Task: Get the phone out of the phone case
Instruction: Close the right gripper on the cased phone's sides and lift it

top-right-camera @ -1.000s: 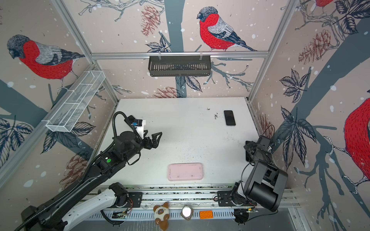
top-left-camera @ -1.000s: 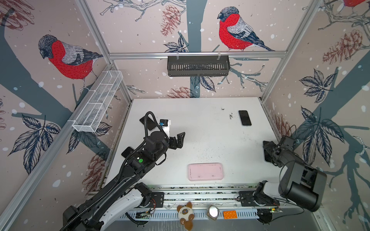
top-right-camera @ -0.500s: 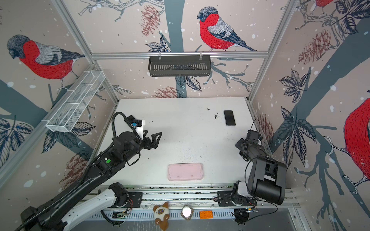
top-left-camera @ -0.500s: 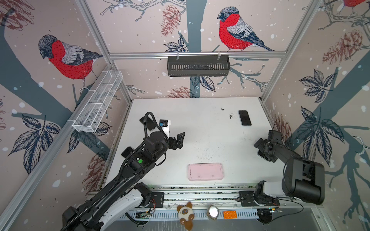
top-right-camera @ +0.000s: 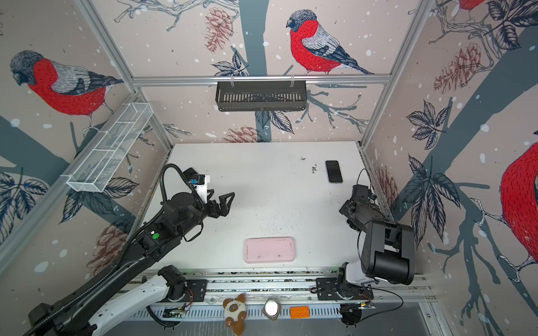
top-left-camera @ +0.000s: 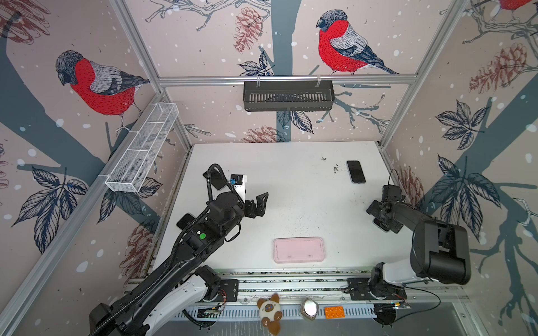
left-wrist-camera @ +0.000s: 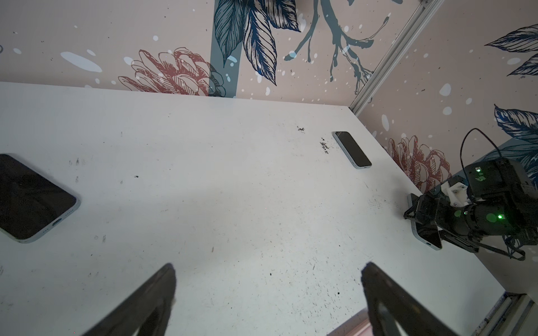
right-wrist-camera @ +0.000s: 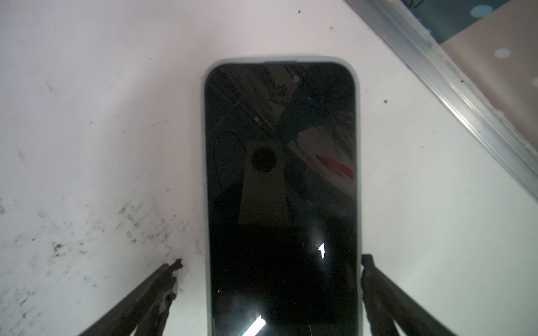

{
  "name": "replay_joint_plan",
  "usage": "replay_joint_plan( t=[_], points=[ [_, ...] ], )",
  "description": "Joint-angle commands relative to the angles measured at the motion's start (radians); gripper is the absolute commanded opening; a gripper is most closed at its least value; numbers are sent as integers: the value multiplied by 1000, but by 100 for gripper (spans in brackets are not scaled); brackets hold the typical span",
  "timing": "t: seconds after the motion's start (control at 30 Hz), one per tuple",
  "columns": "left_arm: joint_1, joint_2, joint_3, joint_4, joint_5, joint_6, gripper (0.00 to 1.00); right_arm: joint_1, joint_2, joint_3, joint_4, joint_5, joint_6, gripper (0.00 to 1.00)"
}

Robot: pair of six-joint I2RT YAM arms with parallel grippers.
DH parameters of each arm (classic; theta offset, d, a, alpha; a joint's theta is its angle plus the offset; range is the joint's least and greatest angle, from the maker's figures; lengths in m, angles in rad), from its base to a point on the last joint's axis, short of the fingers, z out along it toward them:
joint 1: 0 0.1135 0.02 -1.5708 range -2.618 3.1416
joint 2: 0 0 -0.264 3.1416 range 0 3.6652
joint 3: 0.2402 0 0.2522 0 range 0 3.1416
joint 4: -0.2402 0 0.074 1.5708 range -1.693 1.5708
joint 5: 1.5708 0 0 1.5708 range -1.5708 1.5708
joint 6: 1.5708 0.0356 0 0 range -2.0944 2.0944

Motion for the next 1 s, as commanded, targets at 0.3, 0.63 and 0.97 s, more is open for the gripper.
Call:
replay_joint_plan(
  t=[0.3,0.63,0.97],
  points=[
    [-2,6,-2,32,15,-14,98,-44,109,41,-64,28,-19,99],
    [-2,15,-1,31,14,-14,98,-15,74,27,-47,2,-33,87],
    [-2,20,-2,28,2,-13,98,109,76,50,-55,-38,-46,79]
  ],
)
